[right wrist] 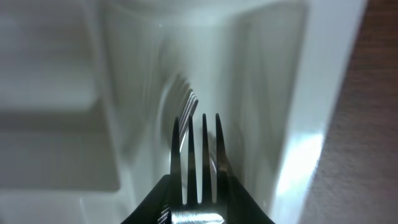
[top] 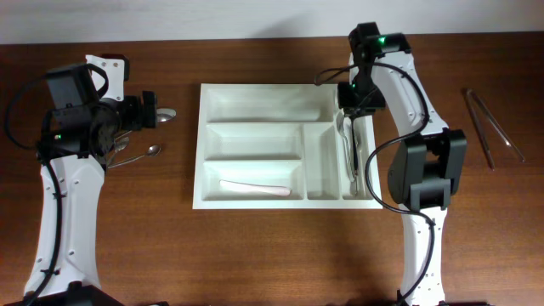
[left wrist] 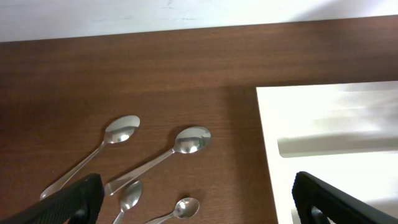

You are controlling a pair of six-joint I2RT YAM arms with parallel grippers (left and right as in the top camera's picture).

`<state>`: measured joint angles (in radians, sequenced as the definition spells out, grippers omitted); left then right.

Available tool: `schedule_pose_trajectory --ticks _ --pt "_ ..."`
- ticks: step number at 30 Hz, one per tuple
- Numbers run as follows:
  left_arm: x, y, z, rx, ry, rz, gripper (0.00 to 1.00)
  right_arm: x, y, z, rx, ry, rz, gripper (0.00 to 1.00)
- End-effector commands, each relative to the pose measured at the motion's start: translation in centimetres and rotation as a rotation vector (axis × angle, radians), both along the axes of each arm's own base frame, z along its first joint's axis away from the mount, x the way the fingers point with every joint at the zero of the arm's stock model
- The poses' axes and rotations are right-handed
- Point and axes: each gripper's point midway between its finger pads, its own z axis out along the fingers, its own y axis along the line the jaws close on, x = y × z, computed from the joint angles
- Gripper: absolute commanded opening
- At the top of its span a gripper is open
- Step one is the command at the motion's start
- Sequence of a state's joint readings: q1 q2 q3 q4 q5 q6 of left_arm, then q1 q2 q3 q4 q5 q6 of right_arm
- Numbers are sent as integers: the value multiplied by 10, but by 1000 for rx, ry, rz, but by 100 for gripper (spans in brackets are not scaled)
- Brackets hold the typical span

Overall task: Pack container
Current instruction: 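Carry the fork into the tray's right narrow compartment and release, then move right gripper over the clear tongs right of the tray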

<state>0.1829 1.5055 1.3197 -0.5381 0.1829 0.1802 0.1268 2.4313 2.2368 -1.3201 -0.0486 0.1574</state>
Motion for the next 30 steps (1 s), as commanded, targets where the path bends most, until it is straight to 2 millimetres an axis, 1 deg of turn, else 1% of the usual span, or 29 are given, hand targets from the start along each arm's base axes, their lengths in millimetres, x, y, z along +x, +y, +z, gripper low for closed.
schedule_pose_trajectory --ticks 1,3,5,8,11,13,14,15,16,17,18,19,20,23,26,28,30 --pt "4 3 5 19 -11 -2 99 0 -4 -16 -17 11 -2 26" --pt "4 3 5 19 -11 -2 99 6 -3 -15 -15 -16 19 27" --pt "4 3 5 19 -11 -2 99 11 -3 -12 -13 -38 30 33" --pt "4 3 5 19 -11 -2 99 12 -3 -12 -14 -41 45 40" --pt "4 3 5 19 -11 -2 99 11 -3 -9 -15 -43 61 41" --pt "4 3 5 19 -11 -2 99 13 -3 2 -16 -72 95 43" --pt "4 3 5 19 -11 -2 99 15 -3 11 -17 -96 119 44" --pt "4 3 5 19 -11 -2 99 18 -3 25 -19 -131 151 46" --pt "4 3 5 19 -11 -2 99 22 -7 48 -33 -184 179 48" --pt "4 3 5 19 -11 -2 99 23 -11 64 -47 -218 191 52" --pt "4 3 5 19 -11 -2 99 22 -17 86 -67 -262 204 55" --pt "4 3 5 19 -11 -2 99 21 -25 106 -89 -302 207 57" --pt "4 3 5 19 -11 -2 99 17 -37 135 -106 -358 192 58" --pt "4 3 5 19 -11 -2 99 4 -63 185 -116 -447 143 62" --pt "4 3 5 19 -11 -2 99 -18 -92 225 -83 -511 76 65" --pt "4 3 5 19 -11 -2 99 -32 -110 243 -53 -538 33 66" --pt "4 3 5 19 -11 -2 99 -50 -136 258 -58 -557 -19 69"
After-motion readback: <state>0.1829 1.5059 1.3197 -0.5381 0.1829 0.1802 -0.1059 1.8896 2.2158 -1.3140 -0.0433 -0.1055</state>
